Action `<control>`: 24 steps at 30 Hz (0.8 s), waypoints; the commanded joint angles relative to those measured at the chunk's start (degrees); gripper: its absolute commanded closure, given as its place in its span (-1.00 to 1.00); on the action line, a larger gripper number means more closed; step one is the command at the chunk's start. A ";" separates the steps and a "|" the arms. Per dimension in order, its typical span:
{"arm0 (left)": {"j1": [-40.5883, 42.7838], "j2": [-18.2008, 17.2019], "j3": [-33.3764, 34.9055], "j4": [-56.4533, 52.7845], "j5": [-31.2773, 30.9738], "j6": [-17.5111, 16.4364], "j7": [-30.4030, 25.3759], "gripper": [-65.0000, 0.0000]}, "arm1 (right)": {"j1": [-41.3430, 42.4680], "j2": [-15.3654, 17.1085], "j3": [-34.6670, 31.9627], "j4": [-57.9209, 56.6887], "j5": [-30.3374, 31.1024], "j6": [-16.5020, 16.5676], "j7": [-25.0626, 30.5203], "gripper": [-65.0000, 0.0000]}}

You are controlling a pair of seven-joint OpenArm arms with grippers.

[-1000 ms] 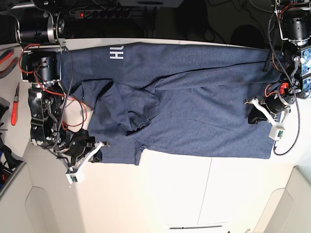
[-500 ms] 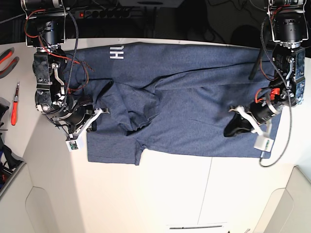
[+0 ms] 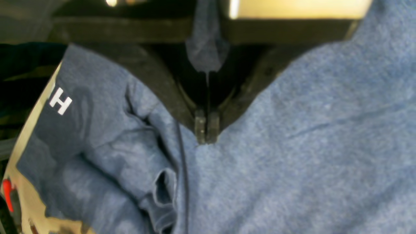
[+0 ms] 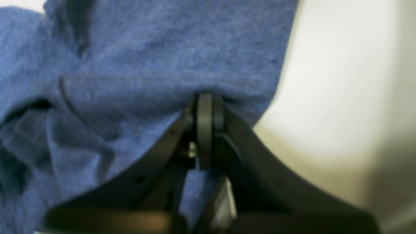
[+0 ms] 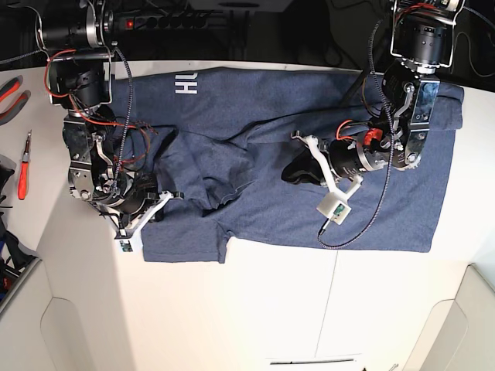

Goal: Layout the t-shirt on the table in an organized manner, then fold the t-shirt properly

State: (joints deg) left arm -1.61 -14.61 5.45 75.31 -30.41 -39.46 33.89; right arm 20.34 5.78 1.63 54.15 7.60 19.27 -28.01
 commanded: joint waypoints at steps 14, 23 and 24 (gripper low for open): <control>-0.26 -0.48 -0.22 0.70 -1.05 -0.54 -0.42 1.00 | 8.02 -0.37 -0.42 -7.08 -12.87 -9.07 18.29 1.00; -0.31 -0.50 -0.22 0.70 -1.03 -0.54 -0.63 1.00 | 13.53 -0.09 -0.42 -9.55 -10.01 -6.14 21.42 1.00; -0.28 -0.50 -0.22 0.70 -0.98 -0.54 -0.61 1.00 | 13.09 -0.13 -0.42 -8.79 -7.89 -4.48 18.56 1.00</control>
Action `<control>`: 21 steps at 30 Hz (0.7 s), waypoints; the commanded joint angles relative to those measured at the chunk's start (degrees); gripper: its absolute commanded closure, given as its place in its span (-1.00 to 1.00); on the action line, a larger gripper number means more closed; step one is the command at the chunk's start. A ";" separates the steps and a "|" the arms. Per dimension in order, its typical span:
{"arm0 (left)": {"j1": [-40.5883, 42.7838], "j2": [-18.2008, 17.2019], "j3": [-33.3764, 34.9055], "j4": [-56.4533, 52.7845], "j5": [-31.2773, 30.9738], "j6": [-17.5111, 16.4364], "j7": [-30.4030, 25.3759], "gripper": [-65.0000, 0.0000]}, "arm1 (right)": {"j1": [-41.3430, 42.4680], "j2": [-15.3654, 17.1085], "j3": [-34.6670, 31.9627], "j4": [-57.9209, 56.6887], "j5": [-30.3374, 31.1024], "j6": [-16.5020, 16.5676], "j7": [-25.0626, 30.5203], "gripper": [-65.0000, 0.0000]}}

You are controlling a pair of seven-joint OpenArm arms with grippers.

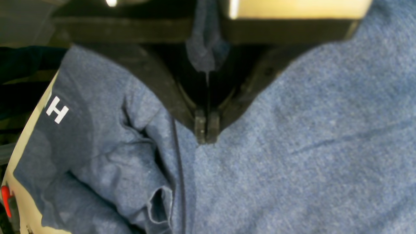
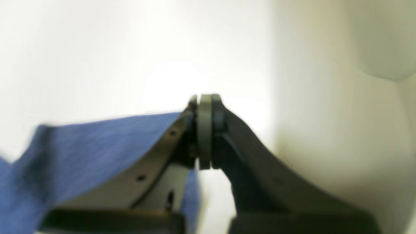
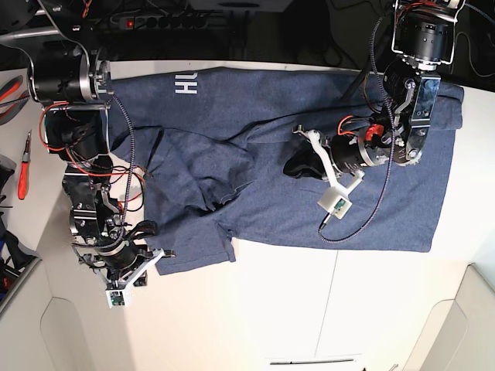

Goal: Layout the t-shirt on the table in an organized manner, then fold the t-shirt properly

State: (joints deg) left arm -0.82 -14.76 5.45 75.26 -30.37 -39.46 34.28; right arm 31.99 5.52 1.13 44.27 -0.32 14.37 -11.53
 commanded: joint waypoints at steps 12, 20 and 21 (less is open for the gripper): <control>-1.07 -0.35 -0.22 0.74 1.07 -0.54 -1.01 1.00 | -17.57 0.17 0.79 27.19 13.84 7.69 -20.24 1.00; -1.07 -0.35 -0.22 0.74 1.05 -0.54 -1.01 1.00 | -20.59 0.17 0.79 31.23 12.17 6.34 -21.44 1.00; -1.07 -0.35 -0.22 0.74 1.05 -0.54 -1.01 1.00 | -20.59 0.15 0.79 30.21 11.30 6.14 -21.11 1.00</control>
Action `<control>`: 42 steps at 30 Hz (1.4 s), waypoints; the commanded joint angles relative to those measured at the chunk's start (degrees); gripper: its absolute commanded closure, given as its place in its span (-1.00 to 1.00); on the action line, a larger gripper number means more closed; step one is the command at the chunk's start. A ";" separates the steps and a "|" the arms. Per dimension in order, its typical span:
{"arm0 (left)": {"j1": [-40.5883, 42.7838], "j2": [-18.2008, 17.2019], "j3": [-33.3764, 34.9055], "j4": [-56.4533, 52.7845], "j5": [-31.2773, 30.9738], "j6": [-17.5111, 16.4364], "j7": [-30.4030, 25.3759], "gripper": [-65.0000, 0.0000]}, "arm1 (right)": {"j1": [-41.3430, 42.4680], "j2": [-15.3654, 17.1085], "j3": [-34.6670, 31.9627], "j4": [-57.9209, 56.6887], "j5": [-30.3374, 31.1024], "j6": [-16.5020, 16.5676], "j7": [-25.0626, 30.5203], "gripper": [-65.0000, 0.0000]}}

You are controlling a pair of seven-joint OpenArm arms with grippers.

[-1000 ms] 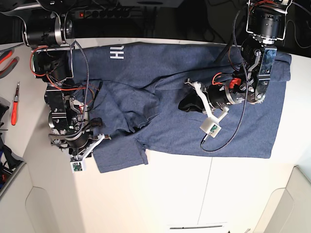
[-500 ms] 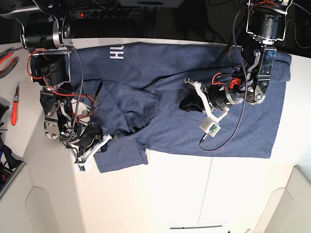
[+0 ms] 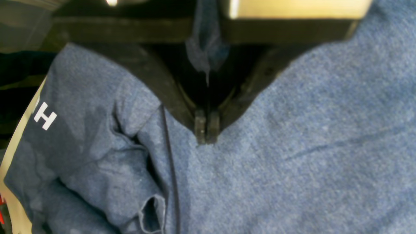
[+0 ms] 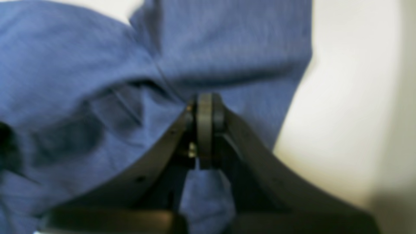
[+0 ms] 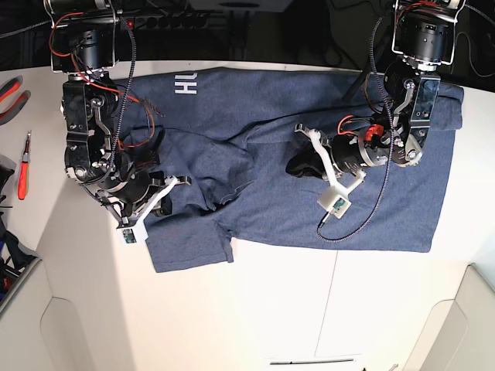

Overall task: Layout the t-shirt on the table in an organized manner, then fold the t-shirt properly
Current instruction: 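Adjust the sleeve fabric with the right gripper while left holds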

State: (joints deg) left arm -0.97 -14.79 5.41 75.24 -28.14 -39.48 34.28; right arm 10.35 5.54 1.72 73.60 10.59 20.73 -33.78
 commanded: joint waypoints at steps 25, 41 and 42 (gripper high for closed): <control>-0.90 -0.33 -0.17 0.76 -1.27 -0.52 -1.01 1.00 | 20.83 0.13 0.15 -26.91 -14.93 -7.87 23.82 1.00; -0.90 -0.66 -0.17 0.76 -0.83 -0.52 -0.98 1.00 | 19.34 0.33 0.26 -16.13 -5.03 -1.46 0.39 1.00; -0.92 -0.68 -0.20 0.76 -0.70 -0.52 -0.98 1.00 | 17.64 0.48 0.44 -12.72 -5.01 -1.46 -1.77 1.00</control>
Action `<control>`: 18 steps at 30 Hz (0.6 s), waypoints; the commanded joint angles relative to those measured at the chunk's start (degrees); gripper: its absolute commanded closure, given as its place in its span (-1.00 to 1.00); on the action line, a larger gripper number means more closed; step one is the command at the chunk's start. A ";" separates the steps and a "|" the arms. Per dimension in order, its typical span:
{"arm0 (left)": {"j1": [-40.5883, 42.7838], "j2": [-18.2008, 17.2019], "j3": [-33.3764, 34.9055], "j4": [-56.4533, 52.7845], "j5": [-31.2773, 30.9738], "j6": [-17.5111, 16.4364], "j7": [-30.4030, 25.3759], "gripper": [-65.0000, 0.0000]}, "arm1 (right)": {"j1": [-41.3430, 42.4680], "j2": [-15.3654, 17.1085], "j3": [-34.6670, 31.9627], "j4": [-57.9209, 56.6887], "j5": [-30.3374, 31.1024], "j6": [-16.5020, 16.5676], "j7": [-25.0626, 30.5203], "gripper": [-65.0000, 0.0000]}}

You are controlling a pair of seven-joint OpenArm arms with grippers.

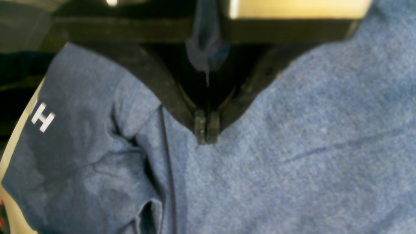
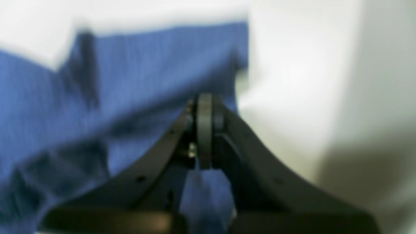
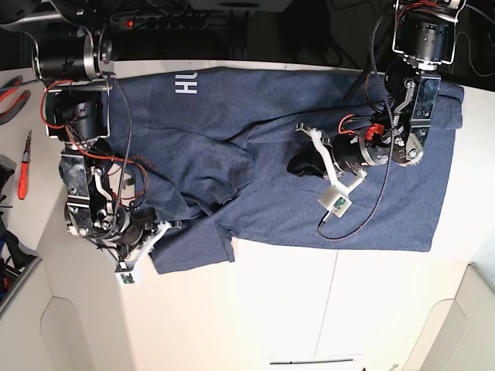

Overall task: Layout the t-shirt on the table in an organized manner, then fold the t-shirt properly
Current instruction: 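Adjust the sleeve fabric with the right gripper while left holds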

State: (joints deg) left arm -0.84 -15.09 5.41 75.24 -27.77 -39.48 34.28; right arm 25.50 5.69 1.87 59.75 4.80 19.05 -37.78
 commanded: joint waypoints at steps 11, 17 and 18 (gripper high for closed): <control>-1.05 -0.33 -0.17 0.76 -1.31 -0.52 -1.03 1.00 | -4.57 1.07 0.90 14.80 0.81 0.20 -10.19 1.00; -1.05 -0.31 -0.17 0.76 -1.33 -0.52 -1.03 1.00 | -3.96 0.94 0.90 2.23 0.39 0.35 -5.20 1.00; -1.07 -0.31 -0.17 0.76 -1.33 -0.52 -1.03 1.00 | -3.98 0.94 0.90 0.52 0.11 0.35 -3.98 1.00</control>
State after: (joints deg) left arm -0.84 -15.07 5.41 75.24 -28.05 -39.46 34.28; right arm 20.01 6.52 2.66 59.77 5.21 19.33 -41.01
